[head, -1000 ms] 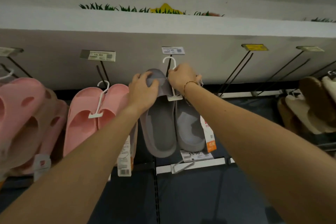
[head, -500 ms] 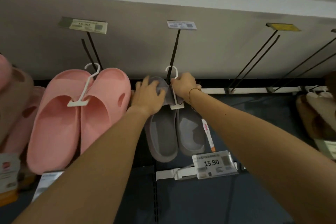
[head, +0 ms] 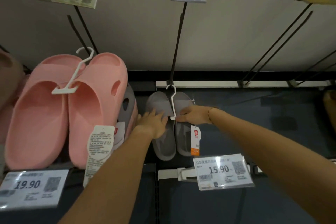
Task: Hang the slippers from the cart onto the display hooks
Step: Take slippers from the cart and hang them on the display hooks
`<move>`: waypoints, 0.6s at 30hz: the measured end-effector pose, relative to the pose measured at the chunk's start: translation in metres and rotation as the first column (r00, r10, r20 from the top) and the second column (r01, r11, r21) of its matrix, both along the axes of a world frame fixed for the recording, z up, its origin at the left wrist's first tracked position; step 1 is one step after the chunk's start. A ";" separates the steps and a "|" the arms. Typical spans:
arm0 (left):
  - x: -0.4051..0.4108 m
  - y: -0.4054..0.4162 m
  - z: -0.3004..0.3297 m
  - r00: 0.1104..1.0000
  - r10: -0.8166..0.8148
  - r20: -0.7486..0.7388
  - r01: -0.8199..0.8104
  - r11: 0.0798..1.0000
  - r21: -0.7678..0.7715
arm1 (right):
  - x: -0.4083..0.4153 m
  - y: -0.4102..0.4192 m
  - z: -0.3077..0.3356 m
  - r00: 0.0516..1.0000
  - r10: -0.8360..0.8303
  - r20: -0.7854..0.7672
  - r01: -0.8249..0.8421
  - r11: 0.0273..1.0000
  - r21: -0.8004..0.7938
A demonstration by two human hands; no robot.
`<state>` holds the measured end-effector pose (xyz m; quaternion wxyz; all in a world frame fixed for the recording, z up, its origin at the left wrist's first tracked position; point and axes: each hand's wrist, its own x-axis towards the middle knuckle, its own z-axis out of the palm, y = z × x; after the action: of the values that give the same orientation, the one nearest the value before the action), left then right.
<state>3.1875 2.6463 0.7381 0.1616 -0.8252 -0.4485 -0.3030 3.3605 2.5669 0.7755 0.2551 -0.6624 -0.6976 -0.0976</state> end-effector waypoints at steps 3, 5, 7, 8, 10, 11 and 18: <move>-0.003 0.001 -0.010 0.999 -0.027 -0.032 0.022 0.989 -0.143 | 0.002 -0.015 -0.012 0.999 -0.022 0.025 0.025 0.990 -0.138; -0.008 -0.015 -0.011 0.998 -0.024 -0.060 0.014 0.987 -0.158 | -0.002 -0.033 -0.013 0.999 -0.042 -0.021 0.037 0.980 -0.194; -0.014 -0.047 -0.007 0.997 -0.025 -0.069 0.014 0.989 -0.149 | -0.012 -0.057 -0.007 0.997 -0.063 -0.043 0.051 0.969 -0.243; -0.017 -0.066 -0.003 0.998 -0.034 -0.057 0.025 0.988 -0.150 | -0.018 -0.072 -0.003 0.997 -0.070 -0.040 0.057 0.963 -0.262; -0.025 -0.109 0.007 0.998 -0.070 -0.002 0.069 0.982 -0.174 | -0.033 -0.106 0.003 0.996 -0.084 -0.033 0.070 0.951 -0.301; -0.030 -0.130 0.012 0.995 -0.088 0.047 0.095 0.977 -0.192 | -0.042 -0.126 0.005 0.996 -0.090 -0.026 0.077 0.948 -0.309; -0.101 -0.257 0.003 0.981 -0.116 0.154 0.170 0.898 -0.407 | -0.127 -0.235 0.003 0.999 -0.028 0.044 0.038 0.968 -0.250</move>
<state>3.0861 2.3893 0.7407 -0.0700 -0.8506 -0.4503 -0.2624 3.2336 2.3322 0.7787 0.1537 -0.6988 -0.6981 -0.0262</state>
